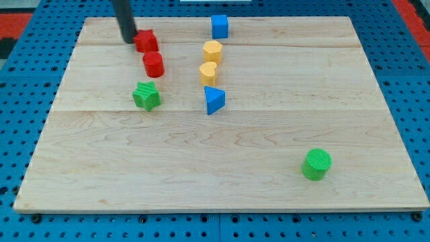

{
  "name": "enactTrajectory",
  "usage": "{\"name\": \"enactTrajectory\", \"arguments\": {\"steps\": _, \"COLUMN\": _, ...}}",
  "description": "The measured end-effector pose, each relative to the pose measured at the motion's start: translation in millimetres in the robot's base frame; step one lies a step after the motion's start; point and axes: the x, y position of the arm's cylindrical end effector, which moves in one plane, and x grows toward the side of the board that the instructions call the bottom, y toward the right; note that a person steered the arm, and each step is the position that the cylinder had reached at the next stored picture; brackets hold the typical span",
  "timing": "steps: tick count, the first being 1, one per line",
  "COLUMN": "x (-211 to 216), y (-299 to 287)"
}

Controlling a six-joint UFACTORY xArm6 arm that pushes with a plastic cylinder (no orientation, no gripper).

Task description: Place the green circle in between the green star and the blue triangle

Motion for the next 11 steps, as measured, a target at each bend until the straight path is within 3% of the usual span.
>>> {"name": "enactTrajectory", "arguments": {"steps": 1, "x": -1, "y": 8}}
{"name": "enactTrajectory", "arguments": {"steps": 2, "x": 23, "y": -51}}
{"name": "enactTrajectory", "arguments": {"steps": 3, "x": 164, "y": -59}}
{"name": "enactTrajectory", "arguments": {"steps": 4, "x": 289, "y": -10}}
{"name": "enactTrajectory", "arguments": {"steps": 5, "x": 352, "y": 121}}
{"name": "enactTrajectory", "arguments": {"steps": 7, "x": 357, "y": 343}}
{"name": "enactTrajectory", "arguments": {"steps": 8, "x": 354, "y": 378}}
{"name": "enactTrajectory", "arguments": {"steps": 9, "x": 330, "y": 329}}
{"name": "enactTrajectory", "arguments": {"steps": 10, "x": 277, "y": 329}}
{"name": "enactTrajectory", "arguments": {"steps": 11, "x": 280, "y": 238}}
